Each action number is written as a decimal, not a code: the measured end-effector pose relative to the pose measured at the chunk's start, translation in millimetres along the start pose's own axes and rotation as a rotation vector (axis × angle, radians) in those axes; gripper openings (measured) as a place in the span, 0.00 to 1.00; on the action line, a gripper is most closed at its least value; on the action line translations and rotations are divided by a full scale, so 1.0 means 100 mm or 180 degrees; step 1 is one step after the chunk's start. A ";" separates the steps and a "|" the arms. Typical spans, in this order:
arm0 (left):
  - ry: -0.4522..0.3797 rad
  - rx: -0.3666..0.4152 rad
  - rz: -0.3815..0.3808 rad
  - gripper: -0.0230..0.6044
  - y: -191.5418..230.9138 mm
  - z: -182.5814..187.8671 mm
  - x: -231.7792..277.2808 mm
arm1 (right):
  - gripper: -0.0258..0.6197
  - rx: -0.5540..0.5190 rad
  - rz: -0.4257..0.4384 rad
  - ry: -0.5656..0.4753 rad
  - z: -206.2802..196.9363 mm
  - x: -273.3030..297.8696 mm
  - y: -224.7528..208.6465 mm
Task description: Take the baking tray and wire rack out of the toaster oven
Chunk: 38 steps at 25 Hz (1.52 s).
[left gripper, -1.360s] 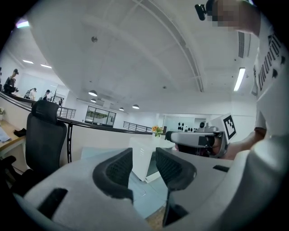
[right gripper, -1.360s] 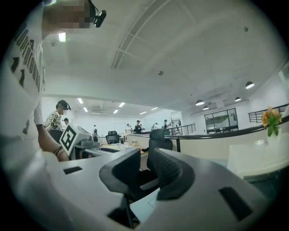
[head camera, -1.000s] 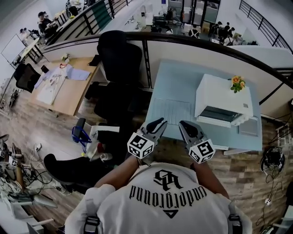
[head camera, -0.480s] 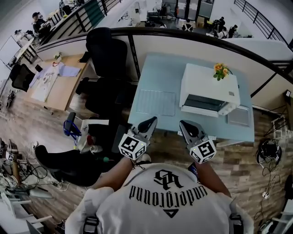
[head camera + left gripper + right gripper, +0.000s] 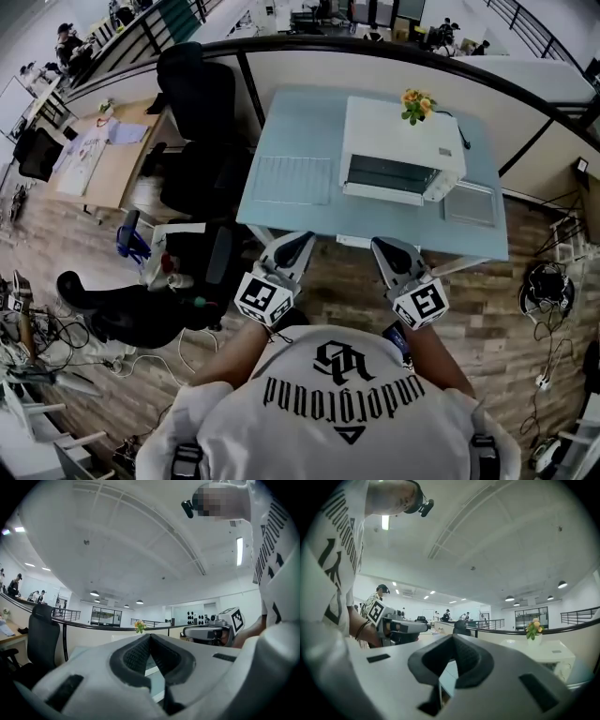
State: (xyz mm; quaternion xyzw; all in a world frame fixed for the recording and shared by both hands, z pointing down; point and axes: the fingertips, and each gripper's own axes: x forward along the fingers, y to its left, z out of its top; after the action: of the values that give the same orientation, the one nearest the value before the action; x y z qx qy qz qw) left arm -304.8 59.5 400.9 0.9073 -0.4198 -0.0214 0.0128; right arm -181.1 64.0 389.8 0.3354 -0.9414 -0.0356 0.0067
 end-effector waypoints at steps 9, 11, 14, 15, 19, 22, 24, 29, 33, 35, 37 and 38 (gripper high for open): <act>-0.0056 0.0106 0.0134 0.03 -0.71 0.04 -0.18 | 0.05 -0.0020 -0.0089 -0.0054 0.06 -0.81 0.05; -0.0059 0.0111 0.0172 0.03 -0.82 0.04 -0.22 | 0.05 -0.0023 -0.0116 -0.0067 0.06 -0.94 0.07; -0.0085 0.0152 0.0275 0.03 -0.95 0.09 -0.33 | 0.05 -0.0033 -0.0174 -0.0115 0.09 -1.12 0.12; -0.0093 0.0165 0.0293 0.03 -0.99 0.11 -0.37 | 0.05 -0.0043 -0.0196 -0.0137 0.10 -1.18 0.14; -0.0138 0.0257 0.0326 0.03 -1.10 0.17 -0.49 | 0.05 -0.0062 -0.0217 -0.0152 0.14 -1.34 0.19; -0.0137 0.0321 0.0361 0.03 -1.13 0.17 -0.60 | 0.05 -0.0045 -0.0196 -0.0126 0.13 -1.39 0.26; -0.0150 0.0314 0.0370 0.03 -1.15 0.18 -0.67 | 0.05 -0.0055 -0.0219 -0.0115 0.13 -1.43 0.31; -0.0134 0.0248 0.0396 0.03 -1.13 0.16 -0.83 | 0.05 -0.0146 -0.0261 -0.0115 0.17 -1.48 0.44; -0.0095 0.0277 0.0448 0.03 -1.12 0.17 -1.01 | 0.05 -0.0143 -0.0231 -0.0113 0.16 -1.52 0.60; -0.0139 0.0301 0.0483 0.03 -1.10 0.19 -1.06 | 0.05 -0.0168 -0.0207 -0.0126 0.18 -1.55 0.66; -0.0162 0.0307 0.0502 0.03 -1.11 0.19 -1.11 | 0.05 -0.0179 -0.0190 -0.0132 0.18 -1.58 0.72; -0.0166 0.0310 0.0511 0.03 -1.12 0.19 -1.14 | 0.05 -0.0182 -0.0179 -0.0126 0.18 -1.60 0.75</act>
State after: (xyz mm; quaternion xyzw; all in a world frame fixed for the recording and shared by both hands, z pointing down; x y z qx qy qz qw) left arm -294.3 218.4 380.7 0.8694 -0.4919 -0.0236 -0.0405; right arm -105.3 224.4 379.1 0.3607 -0.9301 -0.0693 -0.0035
